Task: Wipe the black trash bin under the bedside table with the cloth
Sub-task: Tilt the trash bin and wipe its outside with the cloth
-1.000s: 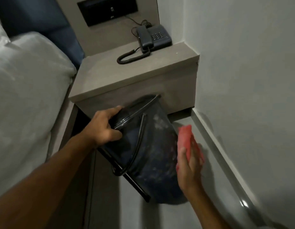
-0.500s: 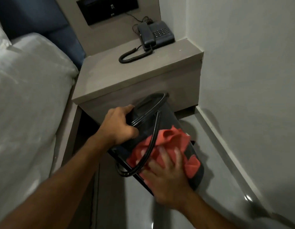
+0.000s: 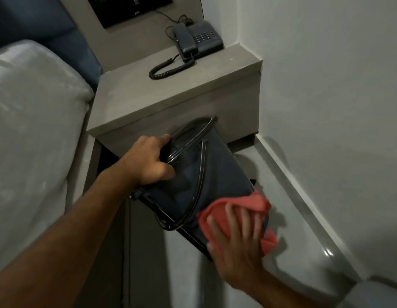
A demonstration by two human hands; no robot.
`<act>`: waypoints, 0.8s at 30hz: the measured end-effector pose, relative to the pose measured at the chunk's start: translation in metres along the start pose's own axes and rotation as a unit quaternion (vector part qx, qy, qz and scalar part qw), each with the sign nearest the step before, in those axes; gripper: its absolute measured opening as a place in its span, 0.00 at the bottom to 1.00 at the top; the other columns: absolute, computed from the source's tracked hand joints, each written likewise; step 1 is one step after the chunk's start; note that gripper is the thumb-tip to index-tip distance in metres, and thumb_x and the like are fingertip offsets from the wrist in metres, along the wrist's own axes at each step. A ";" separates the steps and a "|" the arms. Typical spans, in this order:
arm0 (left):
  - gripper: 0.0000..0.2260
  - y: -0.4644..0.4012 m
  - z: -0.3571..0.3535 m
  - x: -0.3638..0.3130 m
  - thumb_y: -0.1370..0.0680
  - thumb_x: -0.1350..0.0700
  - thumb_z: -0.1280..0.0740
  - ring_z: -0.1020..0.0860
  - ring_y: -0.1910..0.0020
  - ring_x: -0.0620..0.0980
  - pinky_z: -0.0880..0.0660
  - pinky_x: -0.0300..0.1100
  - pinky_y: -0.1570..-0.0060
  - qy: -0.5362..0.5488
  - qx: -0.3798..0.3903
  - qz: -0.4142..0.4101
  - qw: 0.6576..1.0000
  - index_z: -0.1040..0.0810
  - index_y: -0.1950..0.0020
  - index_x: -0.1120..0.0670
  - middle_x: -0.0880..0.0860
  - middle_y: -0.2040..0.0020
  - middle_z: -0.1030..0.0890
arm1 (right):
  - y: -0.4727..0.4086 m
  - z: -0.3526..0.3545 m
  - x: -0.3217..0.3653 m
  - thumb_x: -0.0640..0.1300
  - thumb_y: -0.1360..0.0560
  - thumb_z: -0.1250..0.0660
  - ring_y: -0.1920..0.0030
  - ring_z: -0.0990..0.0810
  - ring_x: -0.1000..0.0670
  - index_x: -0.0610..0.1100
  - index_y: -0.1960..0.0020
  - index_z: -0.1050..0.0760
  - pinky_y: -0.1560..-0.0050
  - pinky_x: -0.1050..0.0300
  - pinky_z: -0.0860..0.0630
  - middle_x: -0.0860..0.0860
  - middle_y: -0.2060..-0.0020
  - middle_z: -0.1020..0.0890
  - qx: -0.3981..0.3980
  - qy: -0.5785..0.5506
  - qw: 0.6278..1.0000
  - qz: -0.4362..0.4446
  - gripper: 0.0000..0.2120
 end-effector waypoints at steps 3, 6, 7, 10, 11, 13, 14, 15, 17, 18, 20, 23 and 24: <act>0.39 0.007 -0.003 0.009 0.42 0.51 0.31 0.21 0.47 0.59 0.24 0.44 0.53 0.037 -0.010 0.000 0.999 0.29 0.30 0.58 0.60 0.46 0.18 | -0.082 0.013 -0.046 0.64 0.17 0.53 0.23 0.34 0.40 0.58 0.16 0.49 0.25 0.38 0.38 0.46 0.20 0.33 -0.042 -0.149 0.969 -0.194 0.30; 0.40 0.018 -0.006 0.014 0.41 0.54 0.32 0.23 0.43 0.57 0.25 0.47 0.46 0.084 -0.016 -0.008 0.996 0.33 0.27 0.57 0.58 0.40 0.22 | -0.112 -0.006 -0.101 0.62 0.16 0.54 0.24 0.30 0.51 0.66 0.20 0.42 0.24 0.48 0.32 0.56 0.23 0.28 0.034 -0.344 0.898 -0.274 0.25; 0.41 0.022 -0.007 0.017 0.41 0.55 0.32 0.24 0.41 0.57 0.25 0.50 0.43 0.090 -0.012 -0.002 0.996 0.34 0.27 0.57 0.58 0.38 0.24 | -0.105 -0.016 -0.107 0.60 0.15 0.54 0.25 0.30 0.54 0.70 0.22 0.41 0.23 0.48 0.33 0.58 0.24 0.28 0.067 -0.391 0.874 -0.281 0.23; 0.45 0.026 -0.010 0.013 0.43 0.57 0.32 0.27 0.36 0.57 0.28 0.53 0.37 0.095 0.002 -0.008 0.995 0.37 0.25 0.56 0.57 0.32 0.27 | -0.056 -0.013 -0.106 0.60 0.14 0.56 0.22 0.41 0.57 0.75 0.23 0.47 0.20 0.43 0.40 0.63 0.23 0.36 0.080 -0.362 0.878 -0.304 0.21; 0.45 0.025 -0.012 0.009 0.43 0.57 0.32 0.27 0.35 0.56 0.28 0.52 0.37 0.093 0.007 -0.022 0.995 0.37 0.24 0.56 0.56 0.32 0.27 | -0.039 -0.004 -0.099 0.63 0.16 0.57 0.21 0.42 0.55 0.68 0.20 0.48 0.20 0.40 0.40 0.60 0.21 0.39 0.044 -0.312 0.897 -0.311 0.24; 0.46 0.022 -0.015 0.003 0.44 0.57 0.32 0.27 0.35 0.55 0.28 0.50 0.37 0.094 0.007 -0.036 0.995 0.36 0.25 0.54 0.53 0.32 0.28 | -0.029 0.018 -0.053 0.64 0.16 0.58 0.19 0.39 0.42 0.52 0.17 0.46 0.23 0.32 0.38 0.48 0.18 0.40 -0.004 -0.216 0.943 -0.255 0.31; 0.46 0.021 -0.016 0.003 0.45 0.56 0.32 0.27 0.34 0.54 0.28 0.49 0.37 0.102 0.002 -0.034 0.994 0.35 0.25 0.52 0.51 0.32 0.28 | -0.037 0.027 -0.018 0.63 0.16 0.56 0.19 0.39 0.37 0.49 0.17 0.43 0.24 0.30 0.40 0.44 0.18 0.39 -0.010 -0.182 0.965 -0.187 0.31; 0.45 0.022 -0.015 0.005 0.45 0.55 0.32 0.26 0.35 0.52 0.28 0.49 0.38 0.119 -0.004 -0.028 0.993 0.34 0.26 0.48 0.47 0.34 0.27 | -0.050 0.034 0.017 0.61 0.16 0.54 0.19 0.41 0.35 0.51 0.19 0.37 0.23 0.31 0.45 0.44 0.18 0.38 -0.013 -0.168 0.979 -0.112 0.29; 0.40 0.026 -0.014 0.007 0.44 0.51 0.32 0.24 0.41 0.45 0.25 0.49 0.44 0.167 -0.003 -0.022 0.986 0.33 0.32 0.35 0.40 0.38 0.25 | -0.084 0.050 0.046 0.58 0.17 0.46 0.21 0.38 0.40 0.56 0.29 0.26 0.22 0.39 0.52 0.50 0.21 0.30 -0.046 -0.204 0.975 -0.080 0.20; 0.37 0.028 -0.015 0.007 0.43 0.49 0.32 0.23 0.44 0.44 0.24 0.48 0.48 0.181 0.004 -0.025 0.983 0.32 0.34 0.33 0.40 0.42 0.24 | -0.100 0.056 0.040 0.57 0.19 0.43 0.24 0.35 0.43 0.57 0.33 0.22 0.22 0.44 0.52 0.52 0.24 0.26 -0.060 -0.240 0.963 -0.111 0.18; 0.33 0.034 -0.017 0.013 0.39 0.50 0.30 0.21 0.47 0.48 0.22 0.50 0.51 0.185 0.011 -0.024 0.982 0.31 0.34 0.39 0.45 0.45 0.22 | -0.120 0.061 0.022 0.54 0.22 0.41 0.29 0.29 0.46 0.56 0.37 0.18 0.26 0.46 0.45 0.54 0.29 0.21 -0.078 -0.294 0.942 -0.142 0.18; 0.36 0.044 -0.017 0.031 0.38 0.56 0.30 0.21 0.50 0.52 0.22 0.48 0.57 0.185 0.014 0.007 0.983 0.34 0.32 0.40 0.50 0.44 0.23 | -0.135 0.054 0.016 0.55 0.21 0.42 0.30 0.28 0.45 0.54 0.36 0.19 0.30 0.42 0.38 0.53 0.29 0.21 -0.048 -0.278 0.957 -0.063 0.19; 0.37 0.047 -0.019 0.037 0.39 0.58 0.31 0.21 0.52 0.53 0.24 0.45 0.60 0.188 0.016 0.019 0.982 0.35 0.31 0.40 0.53 0.44 0.24 | -0.137 0.049 0.019 0.55 0.21 0.41 0.30 0.28 0.44 0.54 0.34 0.20 0.30 0.40 0.36 0.52 0.28 0.22 -0.034 -0.263 0.964 -0.031 0.20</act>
Point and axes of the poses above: each hand's wrist, its own y-axis away from the middle knuckle, its own z-axis out of the back of the hand, x = y × z, the point moved 9 cm from there along -y, towards the middle knuckle
